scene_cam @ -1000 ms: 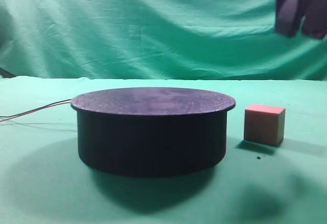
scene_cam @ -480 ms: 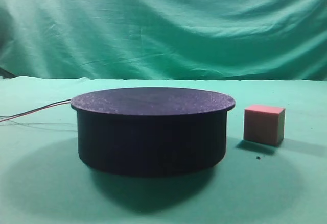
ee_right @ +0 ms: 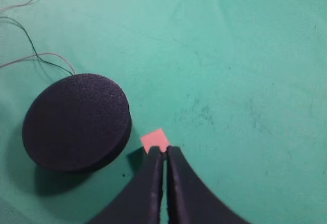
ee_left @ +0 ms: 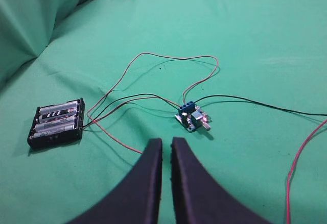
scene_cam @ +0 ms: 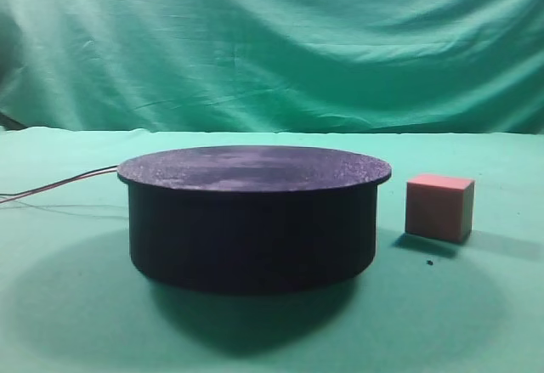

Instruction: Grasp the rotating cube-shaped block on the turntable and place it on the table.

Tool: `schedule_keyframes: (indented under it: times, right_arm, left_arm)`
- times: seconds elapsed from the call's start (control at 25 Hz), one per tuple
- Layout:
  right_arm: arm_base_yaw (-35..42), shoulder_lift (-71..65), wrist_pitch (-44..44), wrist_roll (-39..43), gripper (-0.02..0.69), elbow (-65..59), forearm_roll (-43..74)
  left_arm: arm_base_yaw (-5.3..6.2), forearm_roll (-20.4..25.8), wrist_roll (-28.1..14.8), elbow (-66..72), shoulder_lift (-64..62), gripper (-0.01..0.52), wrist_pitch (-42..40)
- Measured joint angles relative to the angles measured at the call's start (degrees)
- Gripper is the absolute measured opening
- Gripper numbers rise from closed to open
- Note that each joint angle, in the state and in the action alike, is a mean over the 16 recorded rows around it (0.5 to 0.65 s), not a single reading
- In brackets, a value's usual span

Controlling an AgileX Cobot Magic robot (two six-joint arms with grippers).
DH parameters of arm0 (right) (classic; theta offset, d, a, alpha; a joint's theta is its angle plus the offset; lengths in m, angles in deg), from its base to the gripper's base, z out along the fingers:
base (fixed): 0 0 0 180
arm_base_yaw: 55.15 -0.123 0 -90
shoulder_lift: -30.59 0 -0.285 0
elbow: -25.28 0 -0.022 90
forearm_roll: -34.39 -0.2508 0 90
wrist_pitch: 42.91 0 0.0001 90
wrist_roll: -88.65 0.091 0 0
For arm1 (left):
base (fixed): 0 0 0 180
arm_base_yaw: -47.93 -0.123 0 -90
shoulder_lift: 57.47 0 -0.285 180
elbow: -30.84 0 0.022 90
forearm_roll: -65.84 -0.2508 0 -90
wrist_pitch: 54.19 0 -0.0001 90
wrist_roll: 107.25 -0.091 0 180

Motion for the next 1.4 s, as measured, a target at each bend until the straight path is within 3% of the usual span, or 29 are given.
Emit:
schedule_keyframes:
  times: [0.52, 0.84, 1.4]
  right_arm:
    - [18.3, 26.5, -16.3, -0.4, 0.0, -24.1, -1.2]
    - [21.3, 34.4, -14.4, 0.1, 0.0, -30.3, -3.5]
    - [21.5, 35.0, -10.9, 0.3, 0.0, -30.8, -4.7]
  left_arm:
    - [0.0, 0.0, 0.0, 0.0, 0.0, 0.0, 0.0]
    - [0.0, 0.0, 0.0, 0.0, 0.0, 0.0, 0.0]
    - [0.0, 0.0, 0.0, 0.0, 0.0, 0.0, 0.0]
